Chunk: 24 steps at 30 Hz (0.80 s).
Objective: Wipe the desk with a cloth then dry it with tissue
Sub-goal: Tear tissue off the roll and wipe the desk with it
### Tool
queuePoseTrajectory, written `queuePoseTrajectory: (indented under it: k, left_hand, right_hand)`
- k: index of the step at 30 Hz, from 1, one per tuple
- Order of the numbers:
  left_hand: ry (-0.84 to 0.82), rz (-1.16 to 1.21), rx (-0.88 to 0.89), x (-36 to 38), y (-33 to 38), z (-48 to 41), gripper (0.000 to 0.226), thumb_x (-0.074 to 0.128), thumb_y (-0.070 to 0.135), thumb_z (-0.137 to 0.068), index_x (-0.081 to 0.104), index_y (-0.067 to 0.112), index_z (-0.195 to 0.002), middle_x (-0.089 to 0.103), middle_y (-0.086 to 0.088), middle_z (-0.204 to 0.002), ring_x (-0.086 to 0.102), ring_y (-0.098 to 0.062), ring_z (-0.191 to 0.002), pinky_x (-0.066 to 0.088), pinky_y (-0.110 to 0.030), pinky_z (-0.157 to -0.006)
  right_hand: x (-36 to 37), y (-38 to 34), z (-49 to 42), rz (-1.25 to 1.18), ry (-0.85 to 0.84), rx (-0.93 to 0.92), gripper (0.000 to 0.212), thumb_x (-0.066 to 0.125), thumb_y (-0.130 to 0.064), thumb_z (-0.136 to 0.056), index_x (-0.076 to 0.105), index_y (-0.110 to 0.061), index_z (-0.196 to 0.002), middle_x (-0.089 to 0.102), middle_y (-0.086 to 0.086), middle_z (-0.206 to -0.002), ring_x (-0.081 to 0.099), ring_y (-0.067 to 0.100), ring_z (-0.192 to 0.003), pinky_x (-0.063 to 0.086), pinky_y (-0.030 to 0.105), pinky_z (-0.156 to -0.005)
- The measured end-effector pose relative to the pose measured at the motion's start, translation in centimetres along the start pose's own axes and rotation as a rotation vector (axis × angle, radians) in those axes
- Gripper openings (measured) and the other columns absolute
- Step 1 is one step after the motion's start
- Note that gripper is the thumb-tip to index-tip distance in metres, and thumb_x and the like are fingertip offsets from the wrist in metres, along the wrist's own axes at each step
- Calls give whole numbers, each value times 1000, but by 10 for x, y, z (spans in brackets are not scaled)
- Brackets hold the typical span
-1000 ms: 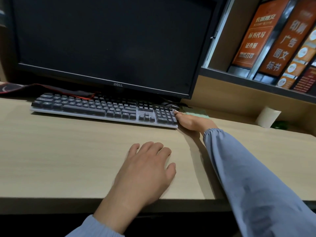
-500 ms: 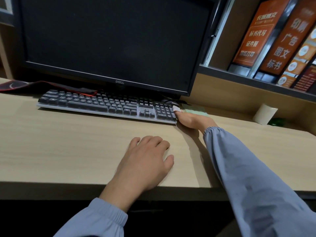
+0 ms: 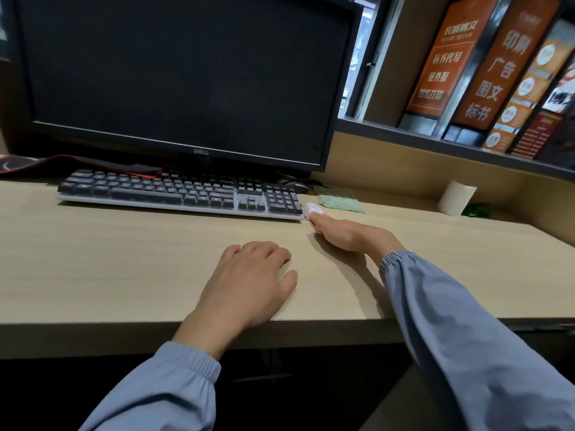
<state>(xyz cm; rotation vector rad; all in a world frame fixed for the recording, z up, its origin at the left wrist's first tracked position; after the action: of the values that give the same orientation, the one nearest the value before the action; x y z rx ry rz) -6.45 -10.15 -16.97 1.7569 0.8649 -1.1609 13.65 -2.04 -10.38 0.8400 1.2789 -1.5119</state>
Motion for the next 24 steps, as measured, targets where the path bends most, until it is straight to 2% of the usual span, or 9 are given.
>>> queuePoseTrajectory:
  k: [3,6,8,11,15,17,22,24]
  left_hand:
    - [2,-8,0,1,0,-1,50,29,54,-107,44,36,-151,41,14,-161,32,-11,-150,22,-42,-124]
    - [6,-10,3,4,-1,-2,49,29,53,-107,46,36,-149,44,15,-158,34,-11,-148,23,-41,-122]
    - [5,-7,2,4,-1,-3,48,29,53,-106,47,36,-148,44,15,-157,35,-11,-148,23,-41,-122]
    - [2,-10,4,5,-2,-3,47,29,53,-107,48,36,-146,46,15,-155,37,-12,-146,25,-42,-121]
    - [-6,-16,6,6,-2,-4,48,28,53,-107,48,35,-147,46,15,-156,38,-12,-146,26,-42,-120]
    - [-9,-19,6,5,-2,-4,47,29,52,-107,48,35,-146,47,15,-155,38,-13,-146,25,-42,-119]
    - [-19,-18,4,5,-2,-4,48,29,52,-108,48,34,-148,47,14,-155,38,-13,-145,25,-41,-119]
    - [-15,-18,1,4,-1,-4,48,29,52,-108,48,34,-148,47,14,-155,38,-13,-145,25,-41,-119]
  right_hand:
    - [4,8,16,14,-17,-10,54,12,-42,-112,20,-9,-155,30,19,-161,33,39,-144,26,45,-111]
    - [11,19,30,81,-58,-44,51,14,-39,-113,22,-21,-159,24,6,-168,33,32,-146,24,45,-115]
    - [17,26,42,118,-61,-79,52,18,-37,-112,15,-31,-164,13,-5,-172,22,22,-154,18,40,-120]
    - [26,37,63,133,-59,-129,54,19,-37,-113,7,-35,-165,1,-16,-172,4,5,-157,7,29,-121]
    - [35,48,97,134,-61,-176,55,21,-32,-113,6,-32,-165,-2,-17,-171,0,-1,-155,3,16,-112]
    - [37,53,114,133,-81,-191,55,22,-31,-112,6,-33,-165,-3,-20,-170,-3,-4,-154,3,14,-113]
    - [35,53,132,136,-110,-211,54,21,-34,-113,6,-34,-165,-3,-20,-170,-3,-3,-154,6,20,-119]
    - [30,54,131,167,-102,-194,54,25,-33,-112,12,-39,-164,8,-16,-171,14,9,-156,15,27,-121]
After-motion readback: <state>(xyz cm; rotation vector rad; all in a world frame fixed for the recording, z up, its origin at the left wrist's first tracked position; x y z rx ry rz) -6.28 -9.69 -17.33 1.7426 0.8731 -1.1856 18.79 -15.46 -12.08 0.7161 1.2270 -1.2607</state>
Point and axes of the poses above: each hand's wrist, its own z-axis away from the middle knuckle, its own x-axis out of the palm, y = z × x, the point moved 1 cm from there along -z, towards the middle knuckle
